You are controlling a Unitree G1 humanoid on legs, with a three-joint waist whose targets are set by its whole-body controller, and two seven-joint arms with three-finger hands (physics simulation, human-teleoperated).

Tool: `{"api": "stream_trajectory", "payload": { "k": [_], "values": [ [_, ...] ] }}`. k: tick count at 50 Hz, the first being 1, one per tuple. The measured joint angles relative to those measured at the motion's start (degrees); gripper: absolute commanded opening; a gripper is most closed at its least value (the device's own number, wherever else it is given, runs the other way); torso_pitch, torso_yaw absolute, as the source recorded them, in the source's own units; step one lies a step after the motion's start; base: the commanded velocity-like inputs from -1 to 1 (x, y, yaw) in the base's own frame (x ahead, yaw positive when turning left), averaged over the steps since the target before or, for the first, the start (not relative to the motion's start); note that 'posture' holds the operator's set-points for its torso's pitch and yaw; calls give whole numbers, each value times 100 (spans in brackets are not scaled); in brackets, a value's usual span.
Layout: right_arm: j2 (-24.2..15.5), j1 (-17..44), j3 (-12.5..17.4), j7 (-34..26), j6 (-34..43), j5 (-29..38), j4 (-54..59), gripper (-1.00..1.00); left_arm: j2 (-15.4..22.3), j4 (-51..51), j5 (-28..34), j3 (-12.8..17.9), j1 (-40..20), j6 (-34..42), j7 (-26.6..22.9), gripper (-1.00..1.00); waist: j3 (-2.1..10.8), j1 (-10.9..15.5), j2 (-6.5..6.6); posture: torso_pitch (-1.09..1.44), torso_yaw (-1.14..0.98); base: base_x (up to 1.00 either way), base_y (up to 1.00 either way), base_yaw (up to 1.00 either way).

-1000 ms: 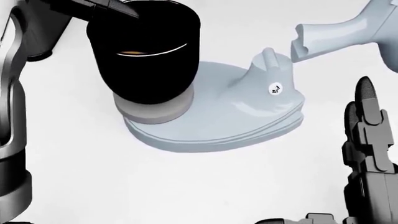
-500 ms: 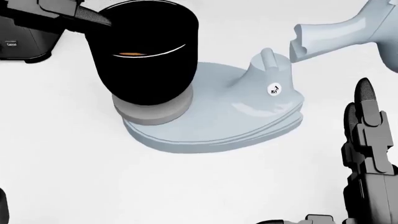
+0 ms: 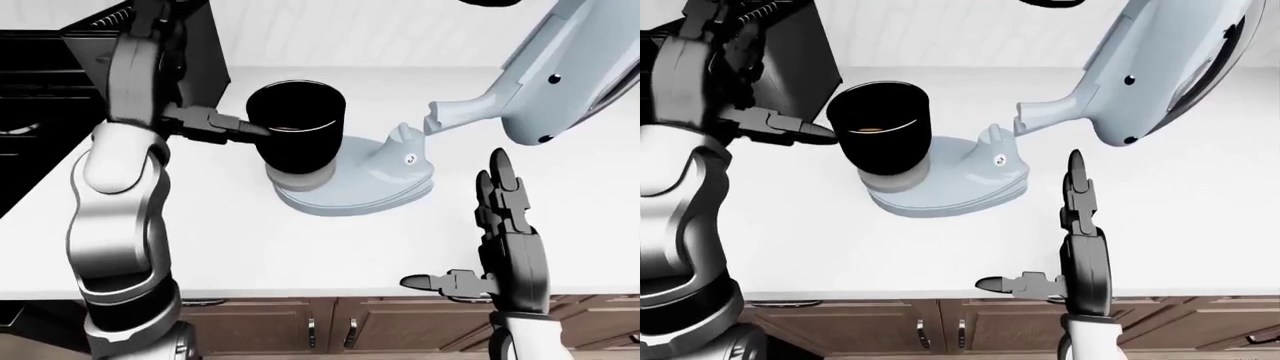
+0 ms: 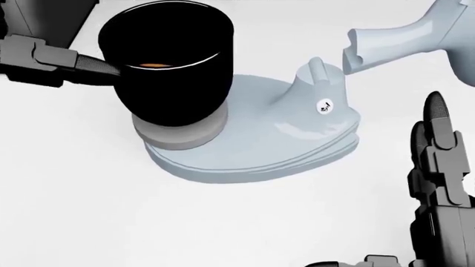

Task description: Place the bread in the stand mixer bowl.

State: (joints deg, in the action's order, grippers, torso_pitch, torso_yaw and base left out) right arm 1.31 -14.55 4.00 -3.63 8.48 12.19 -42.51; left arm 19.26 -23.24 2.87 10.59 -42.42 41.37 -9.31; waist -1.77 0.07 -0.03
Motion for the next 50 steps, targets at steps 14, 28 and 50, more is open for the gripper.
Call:
{"api": "stream_trajectory", "payload": {
  "k": [14,28,50],
  "values": [
    [-6,5,12,11,-18,-11,42,100,30,-297,-361,253,574,-40,195,100,14,2,17,0,0,0,0,0],
    [1,-28,16,13,-74,-25,60,100,56,-484,-791,402,995,-41,355,100,27,-1,36,0,0,0,0,0],
    [9,-31,29,5,-86,-50,60,100,25,-753,-1007,630,1614,-170,407,100,34,-2,52,0,0,0,0,0]
  ]
}}
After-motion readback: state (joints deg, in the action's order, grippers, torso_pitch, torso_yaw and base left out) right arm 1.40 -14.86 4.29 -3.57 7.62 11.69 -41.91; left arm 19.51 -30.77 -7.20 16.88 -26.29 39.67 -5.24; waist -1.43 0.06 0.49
